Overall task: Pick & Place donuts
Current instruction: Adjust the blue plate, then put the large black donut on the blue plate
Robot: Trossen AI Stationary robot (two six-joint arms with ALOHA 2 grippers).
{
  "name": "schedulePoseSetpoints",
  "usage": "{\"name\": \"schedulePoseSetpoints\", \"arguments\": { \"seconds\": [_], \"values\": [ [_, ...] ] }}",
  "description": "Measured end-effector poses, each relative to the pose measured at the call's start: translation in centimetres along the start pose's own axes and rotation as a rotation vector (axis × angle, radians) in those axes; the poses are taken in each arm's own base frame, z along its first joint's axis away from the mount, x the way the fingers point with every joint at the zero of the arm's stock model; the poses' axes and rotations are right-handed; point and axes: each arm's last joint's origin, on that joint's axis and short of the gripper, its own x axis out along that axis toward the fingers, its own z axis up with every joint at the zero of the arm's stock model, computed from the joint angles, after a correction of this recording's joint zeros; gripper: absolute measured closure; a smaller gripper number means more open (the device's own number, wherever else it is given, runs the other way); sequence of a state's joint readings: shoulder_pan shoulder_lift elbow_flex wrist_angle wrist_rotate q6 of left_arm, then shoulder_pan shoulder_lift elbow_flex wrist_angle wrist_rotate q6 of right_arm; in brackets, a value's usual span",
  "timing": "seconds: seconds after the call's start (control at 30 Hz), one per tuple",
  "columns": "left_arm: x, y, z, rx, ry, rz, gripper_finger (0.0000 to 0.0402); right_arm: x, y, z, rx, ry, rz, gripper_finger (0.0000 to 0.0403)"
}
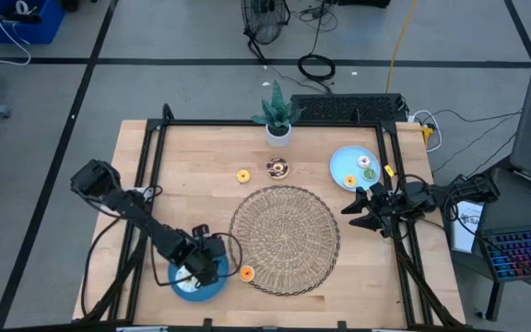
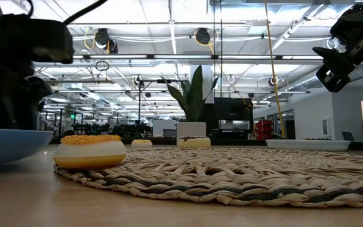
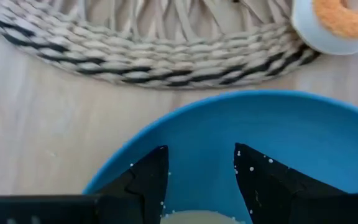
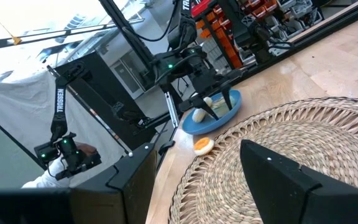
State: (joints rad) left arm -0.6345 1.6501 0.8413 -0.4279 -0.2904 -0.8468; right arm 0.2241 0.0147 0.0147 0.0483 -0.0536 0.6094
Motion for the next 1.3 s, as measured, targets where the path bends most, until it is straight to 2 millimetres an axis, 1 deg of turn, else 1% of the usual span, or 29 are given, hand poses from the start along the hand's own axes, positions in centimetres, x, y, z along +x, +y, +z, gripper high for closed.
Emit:
{"name": "schedulePoseSetpoints", "arguments": {
  "seconds": [0.27, 0.4, 0.5, 0.63, 0.8, 0.9, 0.97, 1.07, 1.17, 1.23, 1.3],
  "values": [
    [0.4, 1.8, 0.7, 0.019, 0.045, 0.094, 0.0215, 0.0, 0.0, 0.0, 0.0, 0.0, 0.0, 0.0183],
    [0.6, 2.9, 1.4, 0.022, 0.001, 0.191, 0.0215, 0.0, 0.0, 0.0, 0.0, 0.0, 0.0, 0.0183],
    [0.8, 3.4, 1.9, 0.015, -0.008, 0.187, 0.0215, 0.0, 0.0, 0.0, 0.0, 0.0, 0.0, 0.0183],
    [0.8, 3.2, 2.4, 0.037, 0.063, 0.102, 0.0215, 0.0, 0.0, 0.0, 0.0, 0.0, 0.0, 0.0183],
    [-0.3, 2.0, 4.1, 0.099, 0.023, 0.042, 0.0215, 0.0, 0.0, 0.0, 0.0, 0.0, 0.001, 0.0183],
    [-1.5, 1.1, 6.0, 0.199, -0.066, 0.047, 0.0215, 0.0, 0.0, 0.0, 0.0, 0.0, 0.001, 0.0183],
    [-2.4, 0.9, 7.7, 0.272, -0.15, 0.102, 0.0215, 0.0, 0.0, 0.0, 0.0, 0.0, 0.001, 0.0183],
    [-3.9, 1.7, 11.0, 0.321, -0.271, 0.225, 0.0215, 0.0, 0.0, 0.0, 0.0, 0.0, 0.0, 0.0183],
    [-5.2, 4.0, 14.8, 0.225, -0.353, 0.324, 0.0215, 0.0, 0.0, 0.0, 0.0, 0.0, 0.0, 0.0183],
    [-6.1, 6.3, 17.3, 0.13, -0.386, 0.345, 0.0215, 0.0, 0.0, 0.0, 0.0, 0.0, 0.0, 0.0183],
    [-6.8, 8.7, 19.3, 0.05, -0.415, 0.369, 0.0215, 0.0, 0.0, 0.0, 0.0, 0.0, 0.001, 0.0183]
  ]
}}
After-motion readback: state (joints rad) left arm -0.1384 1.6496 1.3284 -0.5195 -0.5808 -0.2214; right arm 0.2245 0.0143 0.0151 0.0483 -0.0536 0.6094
